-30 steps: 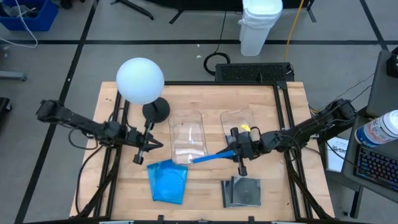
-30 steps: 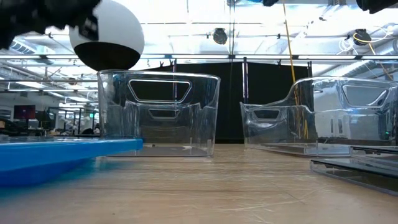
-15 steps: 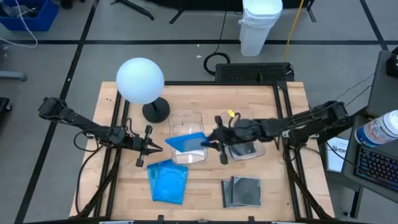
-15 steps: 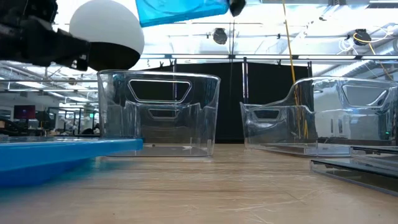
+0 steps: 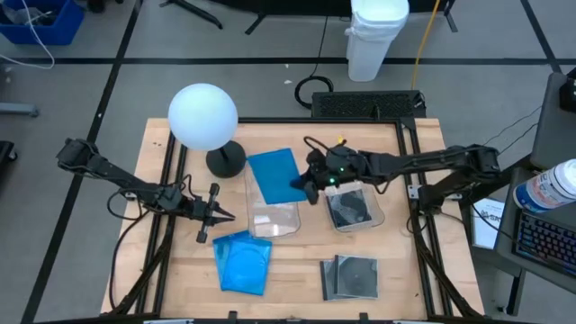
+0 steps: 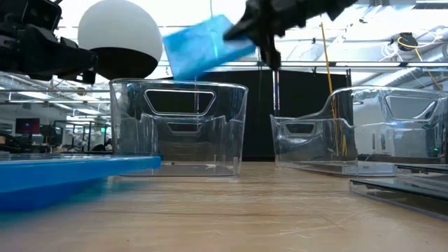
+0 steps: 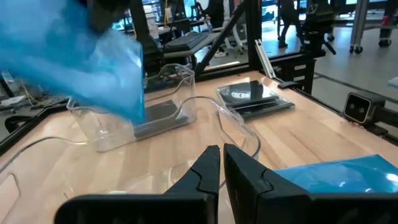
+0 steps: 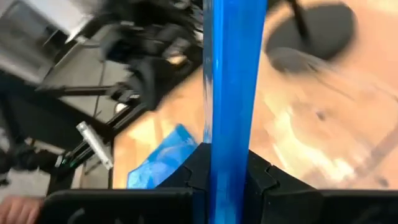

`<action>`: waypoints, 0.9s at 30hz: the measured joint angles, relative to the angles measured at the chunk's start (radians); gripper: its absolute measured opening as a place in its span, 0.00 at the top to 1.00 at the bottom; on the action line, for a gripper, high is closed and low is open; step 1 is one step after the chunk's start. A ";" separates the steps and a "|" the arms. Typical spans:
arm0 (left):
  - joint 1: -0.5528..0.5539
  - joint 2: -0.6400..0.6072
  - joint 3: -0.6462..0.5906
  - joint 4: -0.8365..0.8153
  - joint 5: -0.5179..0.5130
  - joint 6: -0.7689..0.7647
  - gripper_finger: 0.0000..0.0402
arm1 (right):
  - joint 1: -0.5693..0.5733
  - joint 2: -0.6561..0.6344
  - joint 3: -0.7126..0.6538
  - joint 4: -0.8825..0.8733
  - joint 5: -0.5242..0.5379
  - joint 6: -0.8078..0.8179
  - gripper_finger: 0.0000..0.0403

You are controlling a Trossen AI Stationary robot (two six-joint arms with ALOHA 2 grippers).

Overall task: Pick & place jewel cases by type
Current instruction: Put the blue CD case into the left transparent bin

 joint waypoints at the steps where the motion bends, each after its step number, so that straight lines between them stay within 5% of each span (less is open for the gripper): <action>1: 0.000 0.000 0.000 0.000 0.000 -0.003 0.92 | -0.007 0.001 -0.009 -0.007 0.000 0.030 0.92; 27: 0.000 0.000 0.000 -0.004 0.009 -0.048 0.92 | 0.016 0.282 -0.020 0.174 -0.075 0.399 0.92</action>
